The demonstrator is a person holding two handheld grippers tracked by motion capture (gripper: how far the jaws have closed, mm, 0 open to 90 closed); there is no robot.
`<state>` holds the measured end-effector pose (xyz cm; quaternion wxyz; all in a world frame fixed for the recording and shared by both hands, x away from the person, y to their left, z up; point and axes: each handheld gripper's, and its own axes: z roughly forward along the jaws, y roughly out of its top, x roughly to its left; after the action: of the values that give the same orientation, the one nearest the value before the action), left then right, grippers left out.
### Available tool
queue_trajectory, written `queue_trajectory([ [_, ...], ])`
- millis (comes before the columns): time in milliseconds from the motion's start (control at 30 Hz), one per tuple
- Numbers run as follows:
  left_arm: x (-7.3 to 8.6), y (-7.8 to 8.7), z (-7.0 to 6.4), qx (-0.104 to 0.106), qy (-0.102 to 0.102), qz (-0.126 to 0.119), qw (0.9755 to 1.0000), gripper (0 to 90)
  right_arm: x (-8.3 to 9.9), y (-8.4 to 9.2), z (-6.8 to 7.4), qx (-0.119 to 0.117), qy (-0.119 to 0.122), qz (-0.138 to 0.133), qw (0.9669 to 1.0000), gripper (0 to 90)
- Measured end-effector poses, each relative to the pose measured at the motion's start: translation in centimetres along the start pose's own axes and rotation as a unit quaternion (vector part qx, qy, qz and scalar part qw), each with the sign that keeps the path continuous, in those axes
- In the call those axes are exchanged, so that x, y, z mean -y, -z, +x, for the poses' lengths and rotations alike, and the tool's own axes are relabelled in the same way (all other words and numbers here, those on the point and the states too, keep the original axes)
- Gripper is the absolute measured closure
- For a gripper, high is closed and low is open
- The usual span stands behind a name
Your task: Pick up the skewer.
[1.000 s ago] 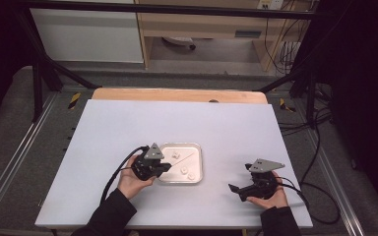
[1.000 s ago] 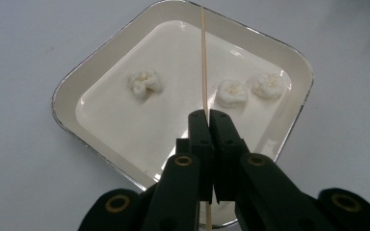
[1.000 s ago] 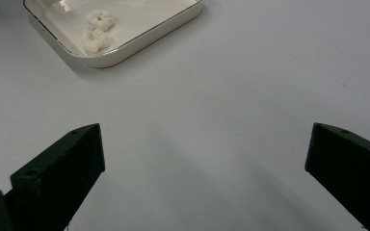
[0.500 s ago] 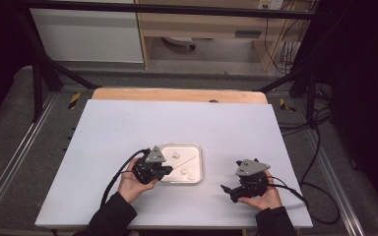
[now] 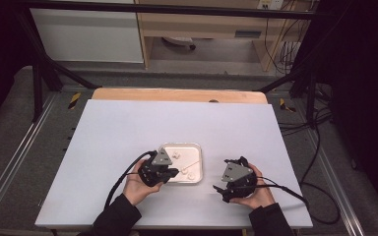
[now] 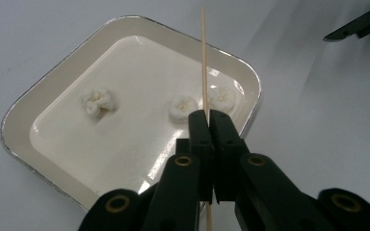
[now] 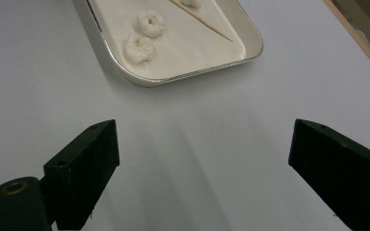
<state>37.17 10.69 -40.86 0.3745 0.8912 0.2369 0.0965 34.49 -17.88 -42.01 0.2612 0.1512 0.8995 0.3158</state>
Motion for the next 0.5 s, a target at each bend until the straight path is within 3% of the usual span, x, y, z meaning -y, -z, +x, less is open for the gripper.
queue_trajectory([
  [233, -0.9, -0.5, -0.9, 0.006, -0.01, 0.003, 0.9999, 88.5, -0.6, -0.1, 0.4, 0.005, 0.051, 0.002, 0.9987, 18.8],
  [433, -1.9, -1.2, -1.8, 0.009, -0.028, 0.012, 0.9995, 88.5, -1.0, -0.2, 0.7, 0.01, 0.092, 0.001, 0.9957, 24.6],
  [500, -2.2, -1.5, -2.1, 0.012, -0.03, 0.014, 0.9994, 88.5, -1.1, -0.3, 0.9, 0.015, 0.116, -0.003, 0.9931, 28.7],
])
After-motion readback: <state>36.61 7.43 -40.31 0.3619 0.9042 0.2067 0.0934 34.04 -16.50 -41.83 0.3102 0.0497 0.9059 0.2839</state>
